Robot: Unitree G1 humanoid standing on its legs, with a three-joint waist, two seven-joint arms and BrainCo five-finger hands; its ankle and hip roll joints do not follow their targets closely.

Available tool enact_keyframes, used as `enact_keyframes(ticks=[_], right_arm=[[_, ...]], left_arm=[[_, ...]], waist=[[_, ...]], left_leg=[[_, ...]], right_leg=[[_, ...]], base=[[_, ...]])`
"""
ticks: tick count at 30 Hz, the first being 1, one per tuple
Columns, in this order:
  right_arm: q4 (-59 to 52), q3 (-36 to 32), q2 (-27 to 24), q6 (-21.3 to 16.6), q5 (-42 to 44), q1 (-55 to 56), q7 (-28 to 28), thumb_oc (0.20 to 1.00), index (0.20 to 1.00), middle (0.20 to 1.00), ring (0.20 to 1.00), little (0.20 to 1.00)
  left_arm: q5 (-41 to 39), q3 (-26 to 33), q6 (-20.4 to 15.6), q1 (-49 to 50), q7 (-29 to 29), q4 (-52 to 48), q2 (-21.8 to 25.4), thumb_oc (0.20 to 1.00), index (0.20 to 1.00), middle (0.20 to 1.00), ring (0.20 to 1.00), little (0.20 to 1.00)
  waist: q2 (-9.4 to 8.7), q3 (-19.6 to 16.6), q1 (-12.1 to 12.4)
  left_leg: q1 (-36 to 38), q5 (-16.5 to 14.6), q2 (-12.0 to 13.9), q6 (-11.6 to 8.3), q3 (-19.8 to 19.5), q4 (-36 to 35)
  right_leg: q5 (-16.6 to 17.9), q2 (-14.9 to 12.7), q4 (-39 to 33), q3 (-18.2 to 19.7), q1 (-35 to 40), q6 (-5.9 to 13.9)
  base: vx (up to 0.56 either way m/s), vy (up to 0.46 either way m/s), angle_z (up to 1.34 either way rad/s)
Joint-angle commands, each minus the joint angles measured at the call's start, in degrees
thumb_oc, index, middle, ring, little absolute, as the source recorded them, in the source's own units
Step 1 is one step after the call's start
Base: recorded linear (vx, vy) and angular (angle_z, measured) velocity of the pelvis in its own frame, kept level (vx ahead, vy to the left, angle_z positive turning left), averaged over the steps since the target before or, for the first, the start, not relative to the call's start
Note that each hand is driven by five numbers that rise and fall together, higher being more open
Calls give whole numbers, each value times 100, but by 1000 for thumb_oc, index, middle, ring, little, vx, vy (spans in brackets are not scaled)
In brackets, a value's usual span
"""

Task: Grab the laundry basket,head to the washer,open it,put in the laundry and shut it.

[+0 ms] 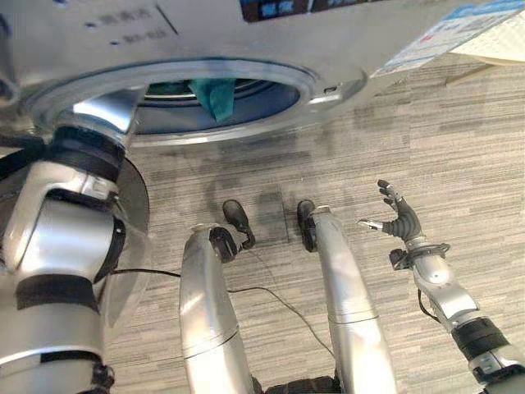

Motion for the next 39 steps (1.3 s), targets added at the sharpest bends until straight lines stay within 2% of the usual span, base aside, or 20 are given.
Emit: enact_keyframes(ticks=[1,3,4,5,7,12,14,15,17,19,21,24,27,29,33,34,35,37,38,39], right_arm=[[-318,165,-60,-370,354,506,2,1000,1000,1000,1000,1000],[-327,150,-77,-370,332,509,13,1000,1000,1000,1000,1000],[-304,123,-163,-321,314,506,96,1000,1000,1000,1000,1000],[-302,114,-154,-322,314,505,97,1000,1000,1000,1000,1000],[-303,55,-169,-237,256,530,206,1000,1000,1000,1000,1000],[-229,-19,-156,-207,201,539,306,1000,1000,1000,1000,1000],[-179,-32,-122,-216,183,547,287,1000,1000,1000,1000,1000],[-99,-27,-43,-195,136,536,257,1000,1000,1000,1000,1000],[-54,0,-32,-179,106,524,237,1000,1000,1000,1000,1000],[79,12,63,-96,27,490,191,1000,1000,1000,1000,1000],[300,49,217,29,-55,466,140,1000,1000,1000,1000,1000],[571,32,397,214,-226,556,65,1000,1000,1000,1000,1000],[893,-49,543,384,-387,672,51,1000,1000,1000,1000,1000],[1180,-159,605,444,-386,750,62,1000,1000,1000,1000,1000],[1478,-361,655,498,-390,939,146,1000,1000,1000,1000,1000],[1635,-459,726,482,-333,1075,196,1000,1000,1000,1000,1000],[1752,-504,755,477,-311,1128,226,1000,1000,1000,1000,1000],[1891,-590,820,476,-313,1265,301,1000,1000,1000,1000,1000],[2015,-653,865,467,-357,1379,337,1000,1000,1000,1000,1000],[2065,-691,890,468,-353,1444,364,1000,1000,1000,1000,1000]], left_arm=[[1225,-571,90,-366,34,493,243,1000,1000,1000,1000,1000],[1421,-747,126,-441,-81,546,205,1000,1000,1000,1000,1000],[1668,-1059,252,-451,-839,998,-9,1000,1000,1000,1000,1000],[1666,-1079,245,-479,-850,1019,-20,1000,1000,1000,1000,1000],[1945,-1279,285,-458,-1429,1136,-70,1000,1000,1000,1000,1000],[2149,-1259,241,-285,-1726,1030,-108,1000,1000,1000,1000,1000],[2076,-1102,212,-114,-1679,843,-78,1000,1000,1000,1000,1000],[1979,-807,150,353,-1600,368,37,1000,1000,1000,1000,1000],[1871,-617,140,636,-1620,183,32,1000,1000,1000,1000,1000],[1627,-156,68,1315,-1666,-171,41,1000,1000,1000,1000,1000],[1093,424,-59,2140,-1729,-395,-253,1000,1000,1000,1000,1000],[314,1366,-222,3762,-1950,-1064,-742,1000,1000,1000,1000,1000],[-154,1916,-365,5206,-2201,-1556,-1378,1000,1000,1000,1000,1000],[-342,2072,-394,5963,-2365,-1649,-1763,1000,1000,1000,1000,1000],[-707,2312,-416,7048,-2682,-1688,-2185,1000,1000,1000,1000,1000],[-756,2384,-425,7465,-2818,-1586,-2319,1000,1000,1000,1000,1000],[-750,2389,-392,7597,-2891,-1445,-2389,1000,1000,1000,1000,1000],[-600,2379,-345,7858,-3005,-1189,-2451,1000,1000,1000,1000,1000],[-429,2384,-302,8113,-3065,-943,-2540,1000,1000,1000,1000,1000],[-370,2404,-284,8218,-3086,-860,-2572,1000,1000,1000,1000,1000]], waist=[[265,-910,-280],[266,-916,-264],[275,-955,-247],[272,-955,-239],[286,-998,-214],[286,-1083,-168],[290,-1122,-145],[310,-1172,-52],[316,-1186,-48],[300,-1202,10],[272,-1208,75],[233,-1147,143],[196,-1057,249],[162,-1042,306],[130,-1096,398],[121,-1197,416],[113,-1288,428],[108,-1436,424],[77,-1620,418],[63,-1720,419]], left_leg=[[-21,-913,57,177,-555,606],[-57,-911,54,176,-563,632],[-104,-890,24,176,-580,674],[-111,-888,22,175,-584,675],[-122,-857,-12,155,-597,638],[-99,-820,-37,115,-620,578],[-63,-796,-59,87,-631,526],[113,-734,-78,40,-650,359],[238,-707,-86,24,-632,269],[532,-632,-102,-19,-591,-6],[903,-534,-125,-62,-570,-359],[1747,-285,-227,-149,-442,-1131],[2744,51,-389,-255,-303,-2047],[3458,294,-466,-312,-287,-2742],[4661,760,-586,-434,-317,-4014],[5211,986,-625,-494,-327,-4634],[5432,1291,-626,-511,-291,-5033],[5966,1507,-600,-578,-294,-5557],[6438,1638,-628,-606,-295,-6015],[6589,1674,-661,-605,-311,-6126]], right_leg=[[247,-47,-657,183,-10,220],[247,-45,-626,171,-54,220],[264,-52,-601,133,-87,212],[264,-53,-601,130,-92,211],[270,-60,-605,106,-118,203],[244,-87,-621,98,-97,174],[232,-101,-639,91,-58,167],[196,-161,-707,82,132,160],[200,-178,-775,81,252,158],[220,-234,-981,64,528,168],[263,-309,-1273,44,879,177],[410,-396,-1928,-31,1652,204],[642,-485,-2677,-112,2578,248],[847,-545,-3292,-161,3305,287],[1199,-561,-4395,-345,4501,401],[1365,-540,-4959,-425,5044,453],[1596,-527,-5321,-505,5268,446],[1733,-520,-5839,-576,5830,478],[1872,-451,-6303,-587,6307,526],[1925,-419,-6469,-580,6474,548]], base=[[0,0,0],[5,-19,-1],[7,-33,-3],[2,-37,-1],[0,0,0],[-7,-26,6],[-25,-28,7],[-39,-22,8],[-39,-17,9],[-55,-13,9],[-73,-8,10],[-71,-7,11],[-48,-9,25],[-10,-24,20],[41,-54,16],[7,-94,9],[52,-85,12],[92,-66,18],[147,-43,21],[126,-15,16]])
